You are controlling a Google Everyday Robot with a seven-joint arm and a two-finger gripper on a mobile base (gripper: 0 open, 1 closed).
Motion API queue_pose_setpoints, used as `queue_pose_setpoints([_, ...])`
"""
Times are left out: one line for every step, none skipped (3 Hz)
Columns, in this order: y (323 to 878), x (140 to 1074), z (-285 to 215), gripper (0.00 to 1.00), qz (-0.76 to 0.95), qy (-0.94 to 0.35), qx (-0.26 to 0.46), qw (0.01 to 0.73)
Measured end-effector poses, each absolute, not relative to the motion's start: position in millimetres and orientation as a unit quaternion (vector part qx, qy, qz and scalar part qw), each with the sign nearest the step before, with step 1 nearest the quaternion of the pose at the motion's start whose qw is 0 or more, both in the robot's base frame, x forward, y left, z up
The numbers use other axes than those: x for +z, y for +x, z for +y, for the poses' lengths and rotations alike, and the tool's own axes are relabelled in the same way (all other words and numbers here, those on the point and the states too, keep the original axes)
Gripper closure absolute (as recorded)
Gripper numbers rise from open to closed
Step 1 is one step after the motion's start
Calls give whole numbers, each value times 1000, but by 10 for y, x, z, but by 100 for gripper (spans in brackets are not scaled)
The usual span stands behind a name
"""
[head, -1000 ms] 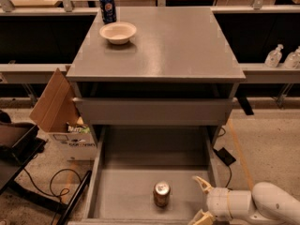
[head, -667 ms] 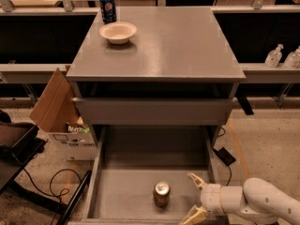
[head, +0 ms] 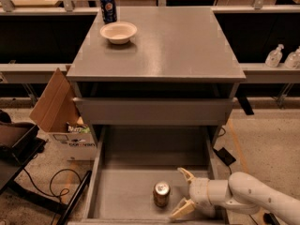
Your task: Pick orange can from middle drawer and place on counter
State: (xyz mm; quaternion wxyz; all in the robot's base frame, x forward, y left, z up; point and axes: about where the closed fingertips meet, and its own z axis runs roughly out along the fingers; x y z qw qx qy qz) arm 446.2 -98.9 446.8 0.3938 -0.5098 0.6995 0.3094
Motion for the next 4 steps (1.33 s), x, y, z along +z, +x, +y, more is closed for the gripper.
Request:
queue_pose_setpoints([4543,4261,-766,1,699,-501,326,392])
queue_pose_setpoints([4513,4101,-626,23,702,-490,341,388])
queue_pose_setpoints([4591,4096,-456,47,700,-486,352,386])
queue_pose_setpoints([4865,4330,-280,78,702,-470,374,383])
